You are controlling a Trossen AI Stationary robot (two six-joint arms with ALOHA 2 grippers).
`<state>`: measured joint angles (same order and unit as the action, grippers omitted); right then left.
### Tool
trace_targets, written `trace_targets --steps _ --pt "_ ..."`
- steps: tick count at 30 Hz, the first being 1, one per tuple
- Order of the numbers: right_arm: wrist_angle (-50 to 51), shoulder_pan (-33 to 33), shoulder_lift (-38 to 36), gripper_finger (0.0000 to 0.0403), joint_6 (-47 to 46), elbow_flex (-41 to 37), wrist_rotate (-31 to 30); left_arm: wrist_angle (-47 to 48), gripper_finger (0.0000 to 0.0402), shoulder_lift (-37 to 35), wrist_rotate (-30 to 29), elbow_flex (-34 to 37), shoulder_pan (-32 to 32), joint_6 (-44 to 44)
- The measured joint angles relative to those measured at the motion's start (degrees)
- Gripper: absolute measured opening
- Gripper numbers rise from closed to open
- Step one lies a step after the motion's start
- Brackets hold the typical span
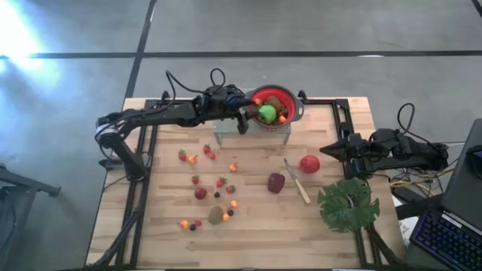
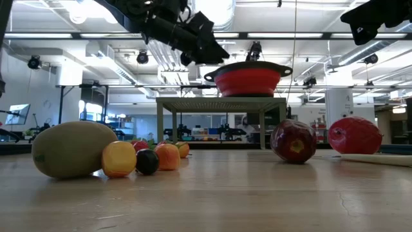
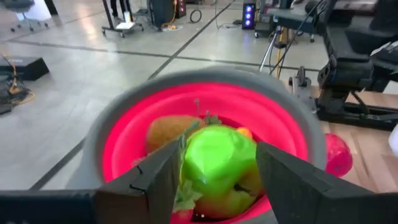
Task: Pick & Place Fruit
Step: Put the red strawberry into the black strainer bowl on the shelf
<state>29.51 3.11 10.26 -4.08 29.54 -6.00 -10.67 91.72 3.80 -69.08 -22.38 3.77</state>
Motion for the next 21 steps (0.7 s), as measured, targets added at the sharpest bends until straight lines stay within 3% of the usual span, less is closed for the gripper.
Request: trace_targets --steps 4,14,21 --pt "-0.02 -0.02 0.00 0.0008 0.02 0.00 0.00 3.65 0.0216 -3.29 1.26 0.00 0.86 0.00" --pt "0.00 -0.01 0.00 0.0008 0.02 0.00 0.01 23.02 0.0213 -13.40 1.19 0.00 5.57 1.32" --pt "-0.01 -0.01 0.01 0.0008 0.00 0.00 0.00 39.63 0.0213 -18.55 -3.08 0.00 9.62 1.38"
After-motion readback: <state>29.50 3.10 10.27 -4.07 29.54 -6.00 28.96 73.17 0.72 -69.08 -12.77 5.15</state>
